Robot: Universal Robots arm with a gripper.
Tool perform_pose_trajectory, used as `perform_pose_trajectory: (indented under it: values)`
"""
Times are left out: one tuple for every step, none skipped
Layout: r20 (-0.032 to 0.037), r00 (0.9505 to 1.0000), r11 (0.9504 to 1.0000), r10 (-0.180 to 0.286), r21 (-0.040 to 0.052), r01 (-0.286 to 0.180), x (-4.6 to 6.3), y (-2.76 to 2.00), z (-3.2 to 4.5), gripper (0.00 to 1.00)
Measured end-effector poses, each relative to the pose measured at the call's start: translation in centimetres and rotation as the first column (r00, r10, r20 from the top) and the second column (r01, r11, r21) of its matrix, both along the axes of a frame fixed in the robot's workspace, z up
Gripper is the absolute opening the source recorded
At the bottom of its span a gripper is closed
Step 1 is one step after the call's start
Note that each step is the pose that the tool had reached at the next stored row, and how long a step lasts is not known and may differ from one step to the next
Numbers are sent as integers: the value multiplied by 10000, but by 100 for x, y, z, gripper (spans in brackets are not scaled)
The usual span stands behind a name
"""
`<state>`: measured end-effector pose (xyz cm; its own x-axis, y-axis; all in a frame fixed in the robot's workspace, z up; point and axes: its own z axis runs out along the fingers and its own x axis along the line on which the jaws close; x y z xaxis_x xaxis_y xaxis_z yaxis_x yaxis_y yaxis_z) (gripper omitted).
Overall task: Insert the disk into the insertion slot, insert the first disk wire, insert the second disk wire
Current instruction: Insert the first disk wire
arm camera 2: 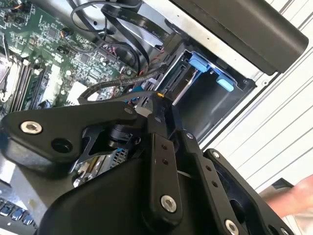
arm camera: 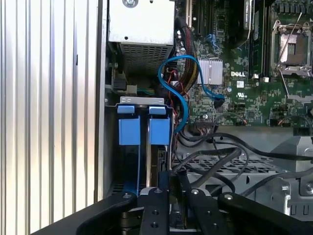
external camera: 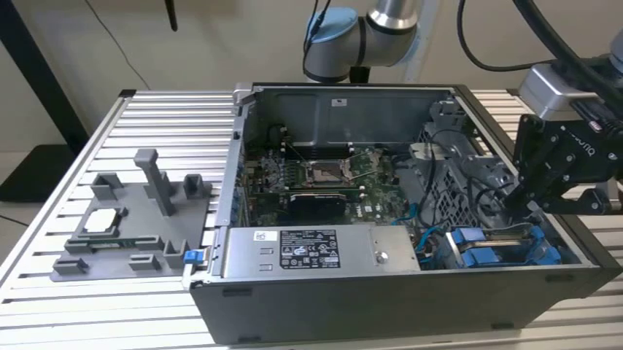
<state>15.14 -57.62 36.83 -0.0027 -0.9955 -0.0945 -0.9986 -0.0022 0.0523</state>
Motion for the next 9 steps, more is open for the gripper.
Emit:
perform_pose_trajectory:
  values:
    - [0,10000,10000,0,-1,0,0,0,0,0]
    - [0,10000,10000,0,-1,0,0,0,0,0]
    - [0,10000,10000,0,-1,0,0,0,0,0]
    - [0,10000,10000,0,1,0,0,0,-1,0]
    - [0,10000,10000,0,2,0,0,0,-2,0]
    - [0,10000,10000,0,2,0,0,0,-4,0]
    - [0,10000,10000,0,5,0,0,0,-9,0]
    - [-5,10000,10000,-1,5,1,2,-1,-18,0]
    - [-6,10000,10000,0,3,0,5,-1,-27,0]
